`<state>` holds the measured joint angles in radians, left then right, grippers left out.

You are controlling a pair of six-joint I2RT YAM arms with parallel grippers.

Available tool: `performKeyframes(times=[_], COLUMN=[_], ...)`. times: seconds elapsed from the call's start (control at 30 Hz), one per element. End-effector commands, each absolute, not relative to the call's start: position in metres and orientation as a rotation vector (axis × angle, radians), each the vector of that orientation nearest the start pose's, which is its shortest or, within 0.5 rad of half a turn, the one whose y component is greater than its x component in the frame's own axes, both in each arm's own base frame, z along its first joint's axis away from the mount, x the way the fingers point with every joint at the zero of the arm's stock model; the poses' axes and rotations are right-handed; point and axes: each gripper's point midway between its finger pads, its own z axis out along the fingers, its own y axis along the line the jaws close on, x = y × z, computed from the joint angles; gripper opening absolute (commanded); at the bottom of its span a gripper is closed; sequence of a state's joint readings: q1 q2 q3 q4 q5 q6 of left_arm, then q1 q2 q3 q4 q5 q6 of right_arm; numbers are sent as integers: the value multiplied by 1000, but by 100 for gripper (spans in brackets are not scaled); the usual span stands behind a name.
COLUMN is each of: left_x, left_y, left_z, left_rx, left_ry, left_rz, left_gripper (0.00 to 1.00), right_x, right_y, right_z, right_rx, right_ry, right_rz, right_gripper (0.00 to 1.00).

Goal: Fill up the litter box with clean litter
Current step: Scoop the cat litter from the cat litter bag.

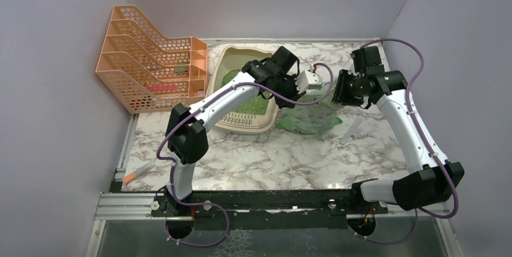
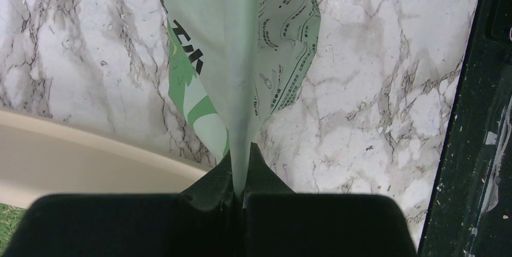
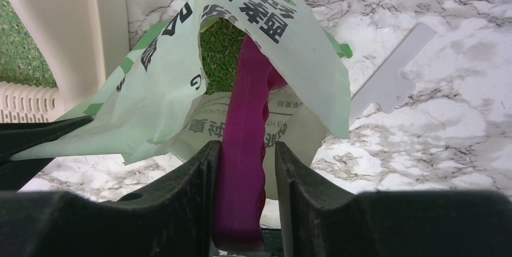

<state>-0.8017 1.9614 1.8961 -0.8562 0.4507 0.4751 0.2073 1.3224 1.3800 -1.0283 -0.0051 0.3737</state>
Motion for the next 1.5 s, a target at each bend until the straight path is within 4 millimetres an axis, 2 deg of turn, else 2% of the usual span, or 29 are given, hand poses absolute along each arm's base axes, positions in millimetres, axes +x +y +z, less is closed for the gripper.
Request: performKeyframes(times=[0.0, 0.27, 0.4, 0.47, 0.53, 0.6, 0.7, 0.97, 1.2, 1.3, 1.47], left_x=[288, 288, 288, 287, 285, 283, 276, 263, 258, 258, 262], left_y=[-397, -399, -400, -400, -400, -399, -399, -397, -402, -402, -402], left_z=[196, 194, 193, 193, 193, 195, 198, 197, 203, 203, 202], left_rx=[1644, 1643, 1643, 1645, 1651, 1657, 1679, 1702, 1716, 1714, 1704], left_ry=[1858, 1865, 1867, 1865, 1861, 1853, 1828, 1822, 1787, 1791, 1802], left_rz=[-740, -747, -752, -757, -766, -773, -791, -806, -844, -838, -819], left_gripper=[0, 0, 0, 0, 0, 0, 0, 0, 0, 0, 0], right_x=[285, 275, 273, 279, 289, 303, 321, 345, 363, 362, 347], right_y=[81, 78, 74, 66, 62, 60, 66, 75, 68, 73, 89], right_z=[228, 217, 212, 218, 234, 257, 270, 245, 252, 252, 235], right_rx=[206, 191, 215, 243, 261, 269, 237, 190, 188, 150, 76], right_ry=[2545, 2590, 2602, 2570, 2514, 2447, 2442, 2521, 2443, 2443, 2497], right_rz=[266, 244, 216, 160, 136, 123, 158, 244, 207, 243, 359], right_gripper=[42, 36, 9, 4, 2, 2, 2, 5, 11, 16, 22])
